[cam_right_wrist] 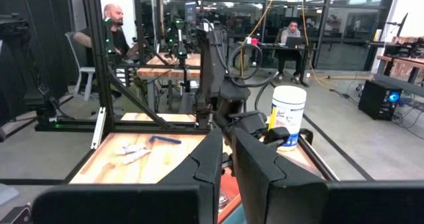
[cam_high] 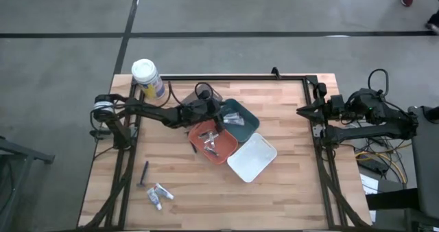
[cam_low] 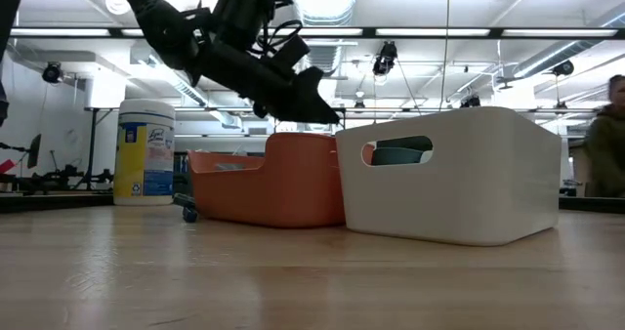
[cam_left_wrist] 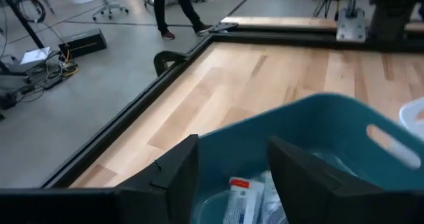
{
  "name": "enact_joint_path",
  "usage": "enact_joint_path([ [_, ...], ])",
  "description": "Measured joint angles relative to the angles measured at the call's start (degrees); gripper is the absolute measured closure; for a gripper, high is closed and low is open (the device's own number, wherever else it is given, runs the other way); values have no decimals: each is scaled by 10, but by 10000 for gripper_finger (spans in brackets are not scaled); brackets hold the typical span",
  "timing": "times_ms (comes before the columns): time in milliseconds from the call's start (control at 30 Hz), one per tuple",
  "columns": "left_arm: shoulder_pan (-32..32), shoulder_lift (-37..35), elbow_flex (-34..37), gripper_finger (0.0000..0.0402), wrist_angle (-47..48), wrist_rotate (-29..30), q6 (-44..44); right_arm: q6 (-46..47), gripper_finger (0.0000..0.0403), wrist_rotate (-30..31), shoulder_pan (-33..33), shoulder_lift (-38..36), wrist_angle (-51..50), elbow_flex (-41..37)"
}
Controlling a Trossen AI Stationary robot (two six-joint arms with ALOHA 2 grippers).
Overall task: Pick & Place Travel size toiletries
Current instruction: Put the white toothpaste into the blue bin
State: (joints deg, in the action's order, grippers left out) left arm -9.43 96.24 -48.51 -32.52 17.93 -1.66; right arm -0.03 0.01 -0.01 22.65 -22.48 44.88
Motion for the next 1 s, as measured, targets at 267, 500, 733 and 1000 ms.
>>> enact_joint_path([
  [267, 18, -67, 9, 215, 100, -4, -15, -1, 369, 0, 0, 0, 0, 0],
  [500, 47, -186, 83, 218, 124, -3, 3, 0, 369, 0, 0, 0, 0, 0],
  [733, 74, -279, 158, 219, 123, -8, 54, -1, 369, 0, 0, 0, 0, 0],
  [1000, 118, -330, 237, 218, 125, -15, 138, 0, 369, 0, 0, 0, 0, 0],
])
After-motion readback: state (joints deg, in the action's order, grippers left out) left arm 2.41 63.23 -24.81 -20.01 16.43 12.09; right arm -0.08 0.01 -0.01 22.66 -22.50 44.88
